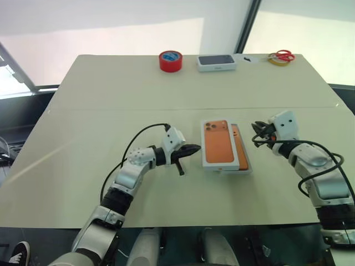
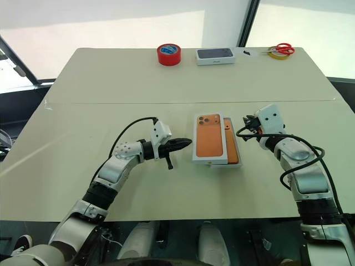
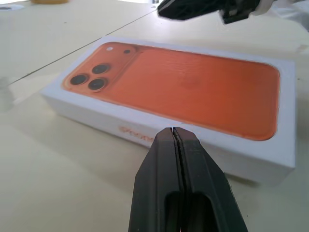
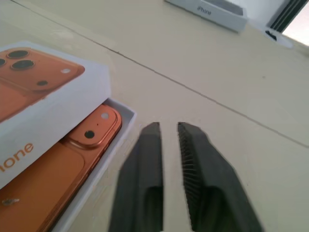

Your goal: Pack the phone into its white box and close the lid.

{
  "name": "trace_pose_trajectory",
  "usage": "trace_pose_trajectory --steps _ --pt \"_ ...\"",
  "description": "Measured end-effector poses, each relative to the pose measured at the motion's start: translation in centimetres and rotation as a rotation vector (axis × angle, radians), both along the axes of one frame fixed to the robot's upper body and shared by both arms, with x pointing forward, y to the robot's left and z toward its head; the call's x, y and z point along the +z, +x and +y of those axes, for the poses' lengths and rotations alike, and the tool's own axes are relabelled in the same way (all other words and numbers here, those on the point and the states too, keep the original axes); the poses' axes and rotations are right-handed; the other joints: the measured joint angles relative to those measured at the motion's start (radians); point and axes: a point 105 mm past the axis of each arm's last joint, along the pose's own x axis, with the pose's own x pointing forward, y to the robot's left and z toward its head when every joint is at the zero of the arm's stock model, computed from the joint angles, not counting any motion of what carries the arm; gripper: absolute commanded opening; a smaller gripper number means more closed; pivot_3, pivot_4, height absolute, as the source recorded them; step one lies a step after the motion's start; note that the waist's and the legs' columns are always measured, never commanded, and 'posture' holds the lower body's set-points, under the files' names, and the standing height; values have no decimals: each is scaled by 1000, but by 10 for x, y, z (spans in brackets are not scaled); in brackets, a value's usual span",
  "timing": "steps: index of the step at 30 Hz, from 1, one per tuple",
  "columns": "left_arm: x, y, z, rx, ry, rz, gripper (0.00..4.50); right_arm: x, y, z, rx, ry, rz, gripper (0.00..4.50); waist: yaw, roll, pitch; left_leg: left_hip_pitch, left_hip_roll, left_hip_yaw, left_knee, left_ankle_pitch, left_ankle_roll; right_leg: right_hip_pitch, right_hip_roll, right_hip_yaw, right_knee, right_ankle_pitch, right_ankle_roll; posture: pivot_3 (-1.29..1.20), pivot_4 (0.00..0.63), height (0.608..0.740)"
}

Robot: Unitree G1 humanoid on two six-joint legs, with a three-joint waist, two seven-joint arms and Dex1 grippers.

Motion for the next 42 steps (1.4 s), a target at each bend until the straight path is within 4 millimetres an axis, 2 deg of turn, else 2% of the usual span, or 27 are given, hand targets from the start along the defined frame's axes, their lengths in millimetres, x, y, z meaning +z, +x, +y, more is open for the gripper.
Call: trace_pose_trajectory --steps 3,6,8,11,17,23,31,42 --pt "4 11 -6 67 -41 19 0 -4 1 4 2 -13 2 31 14 0 0 -1 0 0 0 1 1 0 0 -1 0 1 1 0 150 738" --pt "-3 16 -11 97 35 36 0 -7 -2 12 32 -51 6 31 13 0 0 -1 0 0 0 1 2 0 0 -1 0 1 3 0 150 738" --pt "-14 15 -11 102 76 62 0 -13 -6 18 66 -83 23 31 11 0 0 0 0 0 -1 1 1 -1 0 -1 0 2 3 0 150 738" --pt "-15 8 -16 61 86 70 0 -22 -10 21 89 -109 55 31 10 0 0 1 0 0 -2 1 1 0 0 -1 1 1 2 0 150 738" --pt "-16 -1 -41 19 45 99 0 -17 -13 29 135 -128 45 31 15 0 0 0 -1 0 1 0 -1 2 -1 -1 0 0 0 0 150 738" --pt "-13 -5 -53 4 23 106 0 -20 -15 19 98 -133 63 31 13 0 0 1 -1 -1 0 0 0 1 0 -2 0 1 1 0 150 738" --pt "-10 -5 -60 -29 47 72 0 -25 -22 8 82 -171 87 31 14 0 0 1 -1 0 0 0 0 2 0 -2 0 1 1 0 150 738" --pt "-17 -8 -64 -61 70 54 0 -30 -32 11 113 -190 110 31 13 0 0 1 -1 0 0 0 0 1 0 -2 0 1 1 0 150 738"
